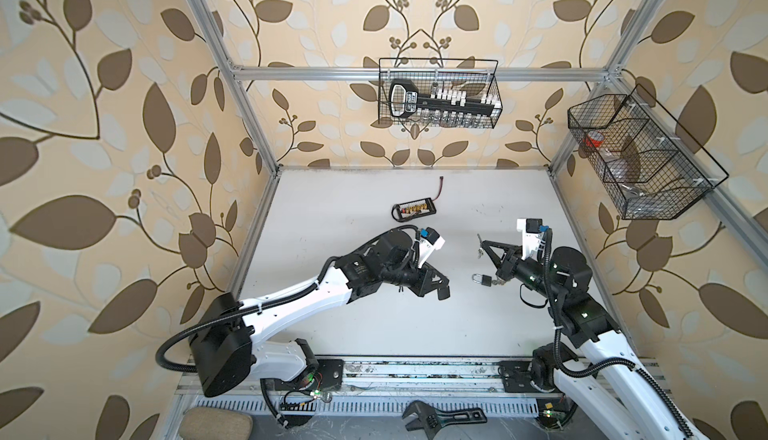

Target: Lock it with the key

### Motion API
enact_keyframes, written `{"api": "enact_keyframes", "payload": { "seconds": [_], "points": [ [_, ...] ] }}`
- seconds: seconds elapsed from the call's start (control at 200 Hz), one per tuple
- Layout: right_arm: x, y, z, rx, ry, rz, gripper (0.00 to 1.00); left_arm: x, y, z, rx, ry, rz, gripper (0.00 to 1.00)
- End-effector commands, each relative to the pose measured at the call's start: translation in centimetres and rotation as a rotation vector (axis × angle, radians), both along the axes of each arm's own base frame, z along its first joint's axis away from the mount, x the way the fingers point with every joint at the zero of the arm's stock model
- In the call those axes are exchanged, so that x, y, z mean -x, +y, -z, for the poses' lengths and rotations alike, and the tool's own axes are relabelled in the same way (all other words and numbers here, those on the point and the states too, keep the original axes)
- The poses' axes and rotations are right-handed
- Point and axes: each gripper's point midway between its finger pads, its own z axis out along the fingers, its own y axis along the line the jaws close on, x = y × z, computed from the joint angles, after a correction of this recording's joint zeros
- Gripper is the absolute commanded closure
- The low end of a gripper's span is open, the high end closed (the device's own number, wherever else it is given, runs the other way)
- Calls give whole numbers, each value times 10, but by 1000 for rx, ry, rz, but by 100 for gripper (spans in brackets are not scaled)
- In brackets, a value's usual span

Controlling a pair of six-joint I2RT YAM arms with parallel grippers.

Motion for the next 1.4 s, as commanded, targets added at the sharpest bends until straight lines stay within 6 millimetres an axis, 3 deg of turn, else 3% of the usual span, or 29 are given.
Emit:
{"api": "enact_keyframes", "payload": {
  "seconds": [0.0,0.035,0.125,0.475,0.93,1.395],
  "points": [
    [7,4,-8,-2,-42,-46,100,-10,-17,-5,6,-61,29,100],
    [9,4,-11,0,-53,-54,100,-12,-22,8,-17,-43,38,100],
    [12,4,-15,18,-70,-63,100,-19,-29,21,-33,-36,63,100],
    [23,6,-15,41,-82,-99,100,-51,-41,41,-7,2,183,100],
    [27,7,-9,59,-74,-114,100,-102,-33,77,-60,45,125,100],
    [30,7,-11,57,-77,-122,100,-121,-39,102,-80,78,80,100]
  ]
}}
